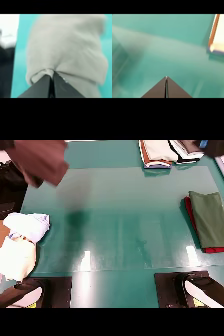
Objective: Fold the shirts.
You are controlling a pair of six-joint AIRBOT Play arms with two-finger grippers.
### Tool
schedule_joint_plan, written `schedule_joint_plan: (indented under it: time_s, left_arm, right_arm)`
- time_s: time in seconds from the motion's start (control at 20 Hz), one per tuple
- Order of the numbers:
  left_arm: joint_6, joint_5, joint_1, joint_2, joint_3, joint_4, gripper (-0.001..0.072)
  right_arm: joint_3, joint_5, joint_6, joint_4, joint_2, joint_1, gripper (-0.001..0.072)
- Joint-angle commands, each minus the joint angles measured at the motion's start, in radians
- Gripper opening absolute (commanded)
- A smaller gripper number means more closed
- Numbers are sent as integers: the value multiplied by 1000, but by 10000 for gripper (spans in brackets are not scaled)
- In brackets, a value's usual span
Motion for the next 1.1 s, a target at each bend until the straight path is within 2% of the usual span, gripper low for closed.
schedule_joint_plan:
  time_s: [0.0, 0.2, 0.35, 0.4, 0.45, 0.5, 0.65, 0.85, 0.95, 1.05]
  left_arm:
    - [39, -55, -218, 99, 42, -3, 23]
    - [56, -85, -457, -3, -7, -41, 24]
    - [131, -84, -581, -152, -48, -197, 27]
    - [163, -83, -602, -201, -53, -270, 119]
    - [178, -78, -612, -247, -56, -328, 496]
    - [170, -66, -613, -276, -56, -343, 639]
    - [128, -59, -533, -290, -56, -286, 639]
    - [-10, -193, -249, -287, -89, -270, 639]
    - [-21, -214, -127, -286, -191, -319, 638]
    - [-16, -219, -54, -286, -340, -430, 639]
  right_arm:
    - [191, -4, 0, -12, -60, 0, 15]
    - [345, 27, 0, -8, -121, 0, 15]
    - [336, 35, 0, -6, -114, 1, 15]
    - [307, 32, 0, -7, -100, 0, 15]
    - [274, 30, 0, -8, -82, 0, 15]
    - [236, 21, 0, -10, -60, 0, 15]
    - [134, -39, 0, -10, 0, 0, 15]
    - [52, -100, 0, -10, 50, 0, 15]
    - [51, -101, 0, -8, 47, 0, 15]
    - [51, -100, 0, -8, 36, 0, 15]
